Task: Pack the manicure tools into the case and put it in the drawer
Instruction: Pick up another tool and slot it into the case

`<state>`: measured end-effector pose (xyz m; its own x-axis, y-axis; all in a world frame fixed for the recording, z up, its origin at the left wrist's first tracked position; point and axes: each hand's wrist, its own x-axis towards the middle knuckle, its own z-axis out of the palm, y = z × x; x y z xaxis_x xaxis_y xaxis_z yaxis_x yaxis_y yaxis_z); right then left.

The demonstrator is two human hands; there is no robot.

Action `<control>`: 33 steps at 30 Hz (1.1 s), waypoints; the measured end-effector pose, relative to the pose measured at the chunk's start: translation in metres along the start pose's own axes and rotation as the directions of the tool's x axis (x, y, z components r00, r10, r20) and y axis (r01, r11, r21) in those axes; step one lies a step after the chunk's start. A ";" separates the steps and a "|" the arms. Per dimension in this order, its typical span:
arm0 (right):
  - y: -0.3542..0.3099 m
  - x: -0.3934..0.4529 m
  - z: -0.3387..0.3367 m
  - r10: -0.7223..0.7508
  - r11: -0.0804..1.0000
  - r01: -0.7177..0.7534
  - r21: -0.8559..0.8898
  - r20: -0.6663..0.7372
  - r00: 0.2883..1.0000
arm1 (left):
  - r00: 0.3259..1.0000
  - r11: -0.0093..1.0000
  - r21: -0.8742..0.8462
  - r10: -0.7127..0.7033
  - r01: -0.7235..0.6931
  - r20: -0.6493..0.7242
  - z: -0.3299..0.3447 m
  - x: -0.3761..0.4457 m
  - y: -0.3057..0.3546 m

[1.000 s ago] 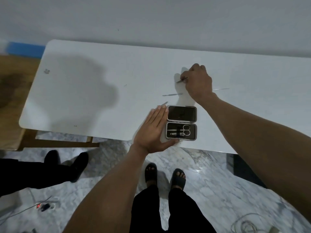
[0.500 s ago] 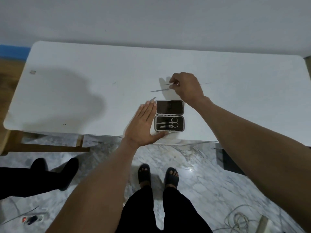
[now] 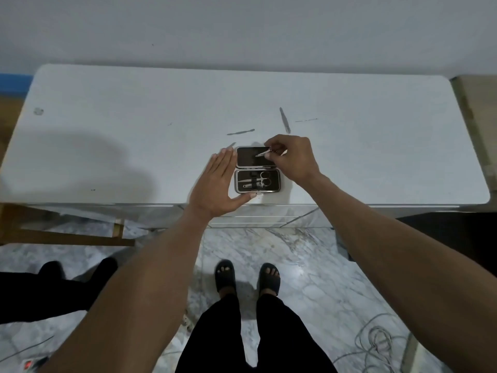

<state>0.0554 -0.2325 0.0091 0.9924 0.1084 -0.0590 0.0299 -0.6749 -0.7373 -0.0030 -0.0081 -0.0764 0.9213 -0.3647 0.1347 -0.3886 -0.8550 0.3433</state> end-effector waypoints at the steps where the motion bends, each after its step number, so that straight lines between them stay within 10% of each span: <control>1: 0.002 -0.005 0.000 0.011 1.000 -0.011 0.014 0.001 1.000 | 1.000 1.000 0.003 0.001 -0.001 -0.005 0.000 0.000 0.000; 33: 0.017 -0.041 0.023 0.008 0.976 -0.001 -0.219 0.032 0.999 | 0.999 1.000 0.019 0.021 -0.021 -0.036 0.003 0.000 -0.002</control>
<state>0.0130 -0.2319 -0.0165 0.9882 0.1264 -0.0865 0.0546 -0.8182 -0.5723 -0.0020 -0.0074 -0.0801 0.9126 -0.3695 0.1752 -0.4078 -0.8540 0.3230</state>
